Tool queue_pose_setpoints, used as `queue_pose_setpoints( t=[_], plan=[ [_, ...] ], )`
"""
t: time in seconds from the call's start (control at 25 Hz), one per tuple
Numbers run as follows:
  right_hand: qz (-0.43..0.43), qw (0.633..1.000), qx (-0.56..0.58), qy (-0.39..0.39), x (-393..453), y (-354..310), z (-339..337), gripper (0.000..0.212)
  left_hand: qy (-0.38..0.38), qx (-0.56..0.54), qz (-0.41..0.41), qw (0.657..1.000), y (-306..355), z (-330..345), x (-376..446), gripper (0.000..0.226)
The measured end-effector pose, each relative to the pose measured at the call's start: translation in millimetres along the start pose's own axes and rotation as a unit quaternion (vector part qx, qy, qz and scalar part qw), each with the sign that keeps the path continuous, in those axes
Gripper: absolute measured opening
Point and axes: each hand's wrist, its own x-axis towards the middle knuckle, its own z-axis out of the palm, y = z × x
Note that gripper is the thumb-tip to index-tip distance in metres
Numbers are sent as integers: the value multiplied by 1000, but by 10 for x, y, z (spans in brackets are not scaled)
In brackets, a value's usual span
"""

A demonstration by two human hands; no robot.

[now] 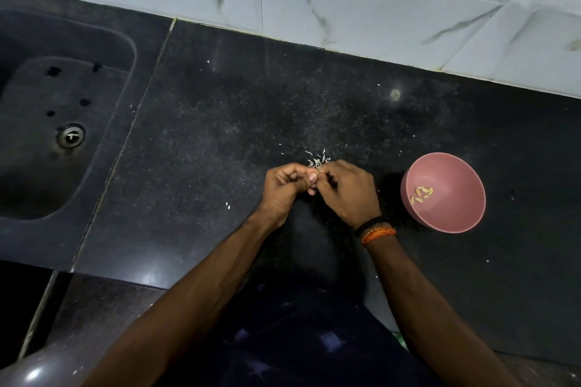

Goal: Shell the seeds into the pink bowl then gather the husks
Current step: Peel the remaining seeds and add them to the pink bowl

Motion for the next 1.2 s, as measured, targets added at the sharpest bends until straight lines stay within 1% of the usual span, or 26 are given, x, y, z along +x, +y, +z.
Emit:
queue_pose_setpoints(
  t=[0.12, 0.28, 0.48, 0.76, 0.96, 1.2],
  plan=[
    [8, 1000, 25, -5, -6, 16, 0, 4, 0, -6, 1, 1000, 6, -5, -10, 8],
    [11, 996, 85, -23, -13, 58, -43, 11, -1, -8, 7, 1000, 20, 0, -21, 7],
    [-9, 998, 62, -22, -23, 92, -44, 19, -3, 12, 7, 1000, 50, 29, -39, 7],
    [0, 999, 44, -4, -24, 78, -4, 10, 2, 23, 7, 1000, 53, 52, -43, 7],
    [12, 999, 35, -7, -14, 50, 6, 6, 6, 17, 8, 1000, 31, 36, -19, 8],
    [48, 997, 54, -3, -22, 44, 28, 7, -2, 4, 1, 1000, 10, 35, -15, 8]
  ],
)
